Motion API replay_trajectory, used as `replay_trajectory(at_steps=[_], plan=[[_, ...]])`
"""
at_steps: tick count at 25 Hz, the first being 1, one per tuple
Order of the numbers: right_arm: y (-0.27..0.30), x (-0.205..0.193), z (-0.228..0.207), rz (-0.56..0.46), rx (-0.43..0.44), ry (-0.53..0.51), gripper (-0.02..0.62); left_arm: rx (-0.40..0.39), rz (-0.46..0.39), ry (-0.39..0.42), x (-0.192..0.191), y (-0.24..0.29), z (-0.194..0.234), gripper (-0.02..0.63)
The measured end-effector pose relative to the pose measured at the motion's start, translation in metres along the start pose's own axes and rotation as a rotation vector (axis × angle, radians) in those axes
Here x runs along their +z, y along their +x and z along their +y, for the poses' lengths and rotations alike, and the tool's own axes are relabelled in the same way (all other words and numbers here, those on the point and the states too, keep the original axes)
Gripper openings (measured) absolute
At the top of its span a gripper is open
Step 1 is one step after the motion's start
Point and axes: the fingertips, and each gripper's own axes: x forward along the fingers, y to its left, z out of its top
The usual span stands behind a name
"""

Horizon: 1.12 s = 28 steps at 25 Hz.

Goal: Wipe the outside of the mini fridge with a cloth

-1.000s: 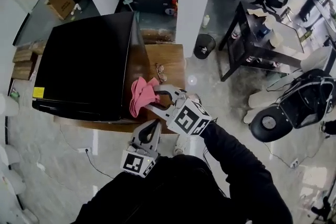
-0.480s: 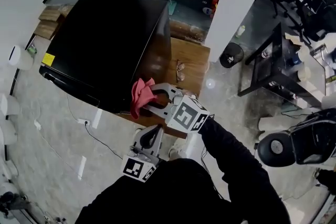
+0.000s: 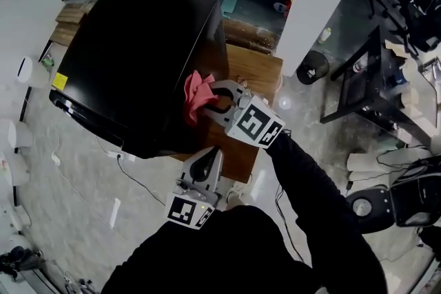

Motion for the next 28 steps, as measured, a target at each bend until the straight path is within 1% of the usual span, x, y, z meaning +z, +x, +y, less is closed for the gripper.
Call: replay_trajectory(at_steps=[5, 11, 15, 18, 24, 26, 28], plan=[[-0.005, -0.011, -0.054, 0.015, -0.071, 0.022, 0.104, 0.004, -0.016, 0.022, 0.008, 0.026, 0.003, 0.006], [-0.009, -0.024, -0.117, 0.019, -0.192, 0.043, 0.107, 0.006, -0.008, 0.029, 0.008, 0.039, 0.006, 0.006], [-0.011, -0.032, -0.148, 0.023, -0.255, 0.061, 0.106, 0.025, -0.003, 0.018, 0.006, 0.045, 0.007, 0.006], [-0.010, -0.040, -0.169, 0.027, -0.296, 0.080, 0.104, 0.019, -0.007, 0.021, 0.005, 0.053, 0.005, 0.006], [-0.014, -0.054, -0.198, 0.057, -0.371, 0.098, 0.103, 0.014, 0.005, 0.021, 0.002, 0.063, 0.002, 0.006], [-0.018, -0.049, -0.191, 0.038, -0.363, 0.078, 0.103, 0.005, -0.006, 0.038, 0.004, 0.060, 0.000, 0.006], [-0.025, -0.041, -0.171, -0.006, -0.331, 0.064, 0.104, -0.004, -0.011, 0.055, 0.003, 0.051, -0.002, 0.006]])
